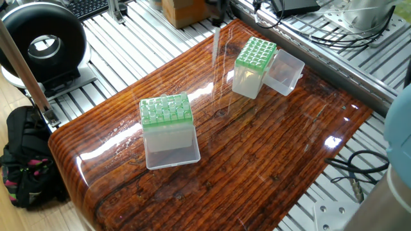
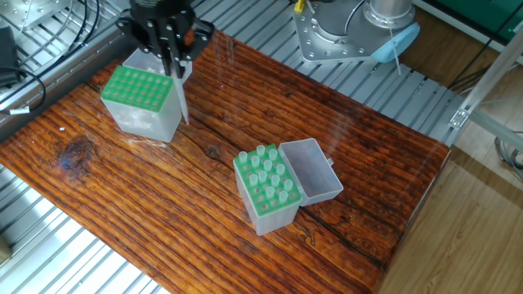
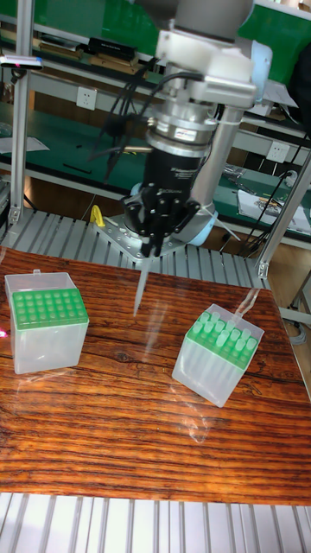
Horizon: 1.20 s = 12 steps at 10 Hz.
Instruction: Transfer all large pipette tips from one holder to another
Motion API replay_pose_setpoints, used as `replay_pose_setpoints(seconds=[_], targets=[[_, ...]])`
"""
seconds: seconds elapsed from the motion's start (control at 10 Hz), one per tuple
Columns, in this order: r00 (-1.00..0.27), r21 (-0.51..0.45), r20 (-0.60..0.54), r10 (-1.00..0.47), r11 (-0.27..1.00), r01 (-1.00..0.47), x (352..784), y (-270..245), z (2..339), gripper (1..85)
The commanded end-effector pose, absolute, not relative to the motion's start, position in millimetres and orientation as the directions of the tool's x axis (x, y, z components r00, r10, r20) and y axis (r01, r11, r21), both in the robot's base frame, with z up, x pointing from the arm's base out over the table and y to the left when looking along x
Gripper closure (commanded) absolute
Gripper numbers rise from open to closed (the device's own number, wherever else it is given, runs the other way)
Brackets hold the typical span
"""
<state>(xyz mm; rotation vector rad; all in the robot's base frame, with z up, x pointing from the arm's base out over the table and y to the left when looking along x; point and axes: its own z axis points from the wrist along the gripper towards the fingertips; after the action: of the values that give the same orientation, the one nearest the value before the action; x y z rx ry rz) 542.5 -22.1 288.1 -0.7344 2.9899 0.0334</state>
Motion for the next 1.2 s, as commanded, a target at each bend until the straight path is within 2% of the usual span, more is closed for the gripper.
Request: replay_pose_setpoints(seconds=[0.0, 0.2, 0.3, 0.5, 0.7, 1.1], targets=[[-0.892, 0.048, -0.079, -0.444, 0.892, -0.449, 537.6, -26.0, 282.8, 70.3], [-0.935, 0.038, -0.089, -0.343, 0.937, -0.347, 543.0, -29.1, 282.9, 70.3], [-0.954, 0.0, -0.087, -0.287, 0.958, -0.288, 546.3, -39.7, 282.7, 72.3], [-0.969, -0.028, -0.081, -0.235, 0.972, -0.233, 522.8, -18.3, 274.6, 74.0], [-0.957, -0.035, -0.065, -0.284, 0.959, -0.282, 520.0, -41.7, 276.9, 74.0], [-0.928, -0.022, -0.04, -0.37, 0.929, -0.369, 537.9, -121.8, 308.3, 73.0]])
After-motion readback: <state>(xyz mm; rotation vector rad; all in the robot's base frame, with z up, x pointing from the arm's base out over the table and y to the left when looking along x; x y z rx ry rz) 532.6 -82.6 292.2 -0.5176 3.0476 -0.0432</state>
